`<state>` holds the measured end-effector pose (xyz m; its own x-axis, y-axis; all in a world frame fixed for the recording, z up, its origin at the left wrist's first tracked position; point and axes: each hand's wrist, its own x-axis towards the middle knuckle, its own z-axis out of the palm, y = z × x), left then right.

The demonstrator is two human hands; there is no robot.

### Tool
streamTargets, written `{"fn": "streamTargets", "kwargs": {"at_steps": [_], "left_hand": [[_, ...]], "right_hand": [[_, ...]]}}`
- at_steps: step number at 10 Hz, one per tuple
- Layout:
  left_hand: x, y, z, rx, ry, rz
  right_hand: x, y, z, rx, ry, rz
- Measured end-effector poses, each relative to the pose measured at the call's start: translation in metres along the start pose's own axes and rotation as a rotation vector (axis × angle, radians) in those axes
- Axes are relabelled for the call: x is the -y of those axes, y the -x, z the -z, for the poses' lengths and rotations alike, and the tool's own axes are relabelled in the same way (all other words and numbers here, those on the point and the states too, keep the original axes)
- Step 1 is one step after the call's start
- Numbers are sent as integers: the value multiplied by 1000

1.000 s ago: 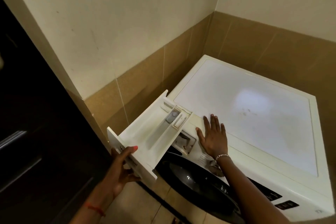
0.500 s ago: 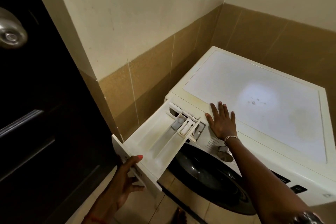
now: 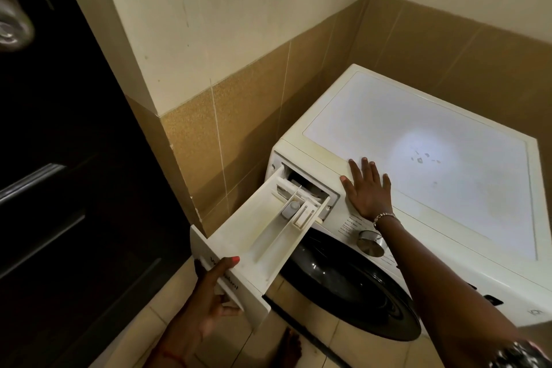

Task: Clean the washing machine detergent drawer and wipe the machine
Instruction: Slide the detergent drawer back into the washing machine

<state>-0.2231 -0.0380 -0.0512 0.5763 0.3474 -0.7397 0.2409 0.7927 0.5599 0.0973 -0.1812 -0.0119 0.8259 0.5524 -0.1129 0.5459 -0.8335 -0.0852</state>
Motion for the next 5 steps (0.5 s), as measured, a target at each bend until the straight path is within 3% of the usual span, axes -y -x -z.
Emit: {"fn": "streamTargets", "kwargs": {"at_steps": [5], "left_hand": [[-11,-18,1,4,-27,-12]], "right_hand": [[0,0,-3,-43,-4,-3]]}}
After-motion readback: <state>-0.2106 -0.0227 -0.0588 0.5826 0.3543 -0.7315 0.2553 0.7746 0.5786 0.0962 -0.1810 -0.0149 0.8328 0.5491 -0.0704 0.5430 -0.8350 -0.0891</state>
